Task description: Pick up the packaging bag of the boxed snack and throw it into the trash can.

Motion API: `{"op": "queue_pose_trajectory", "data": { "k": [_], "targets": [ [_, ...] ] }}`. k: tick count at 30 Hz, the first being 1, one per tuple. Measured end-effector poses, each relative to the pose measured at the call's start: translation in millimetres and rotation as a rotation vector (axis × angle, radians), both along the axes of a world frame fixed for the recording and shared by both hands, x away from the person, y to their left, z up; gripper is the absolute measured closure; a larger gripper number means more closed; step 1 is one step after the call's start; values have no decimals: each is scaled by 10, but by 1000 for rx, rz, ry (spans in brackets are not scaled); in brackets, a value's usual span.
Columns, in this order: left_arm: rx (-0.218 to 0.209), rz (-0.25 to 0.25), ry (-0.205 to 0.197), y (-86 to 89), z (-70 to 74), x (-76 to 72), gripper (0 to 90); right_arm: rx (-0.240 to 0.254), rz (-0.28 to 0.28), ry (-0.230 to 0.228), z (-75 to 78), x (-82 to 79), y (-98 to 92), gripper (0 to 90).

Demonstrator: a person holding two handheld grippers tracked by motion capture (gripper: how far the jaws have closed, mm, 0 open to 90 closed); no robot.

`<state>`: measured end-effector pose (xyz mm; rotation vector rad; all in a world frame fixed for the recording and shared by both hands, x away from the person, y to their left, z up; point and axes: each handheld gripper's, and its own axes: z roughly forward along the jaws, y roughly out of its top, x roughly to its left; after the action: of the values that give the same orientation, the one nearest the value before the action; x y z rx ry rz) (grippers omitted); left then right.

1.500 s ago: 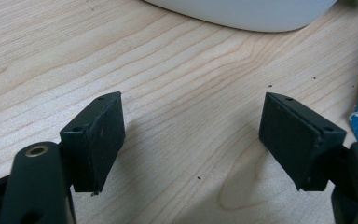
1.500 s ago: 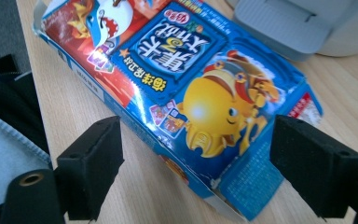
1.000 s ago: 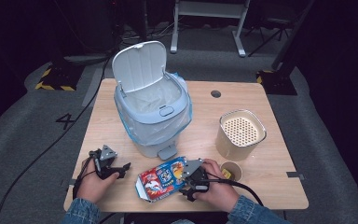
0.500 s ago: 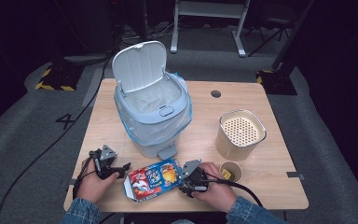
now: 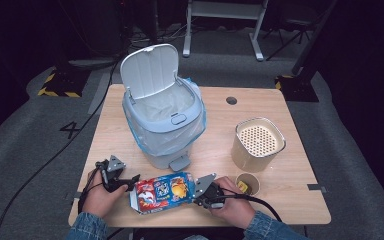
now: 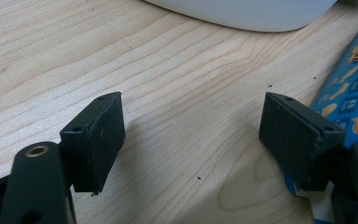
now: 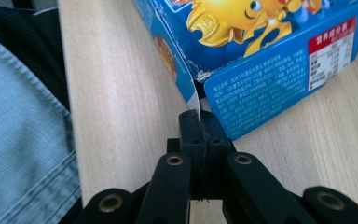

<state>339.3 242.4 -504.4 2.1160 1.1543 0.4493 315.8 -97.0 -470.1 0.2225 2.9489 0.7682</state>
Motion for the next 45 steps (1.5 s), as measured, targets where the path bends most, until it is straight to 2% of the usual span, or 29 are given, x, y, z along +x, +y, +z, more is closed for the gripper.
{"op": "queue_pose_trajectory", "data": {
  "k": [2,6,9,12,17,22,25,34,45],
  "targets": [
    [0,0,0,0,0,0,227,6,10,-5,31,-28,-11,900],
    [0,1,0,0,0,0,227,57,21,-15,129,-70,-65,900],
    [0,1,0,-1,0,0,227,117,27,-23,247,-91,-135,900],
    [1,1,0,-1,0,-1,227,156,29,-35,347,-107,-204,900],
    [0,2,-1,-1,0,-1,227,237,30,-28,529,-136,-325,900],
    [1,1,0,0,0,-1,227,285,24,-69,743,-174,-449,900],
    [-1,2,-1,-1,-1,-1,227,307,17,-89,855,-188,-523,900],
    [-1,1,1,0,1,-1,227,327,-6,-145,1182,-246,-756,900],
    [-1,1,0,1,0,0,227,384,-64,-203,1591,-263,-1060,900]
  ]
}}
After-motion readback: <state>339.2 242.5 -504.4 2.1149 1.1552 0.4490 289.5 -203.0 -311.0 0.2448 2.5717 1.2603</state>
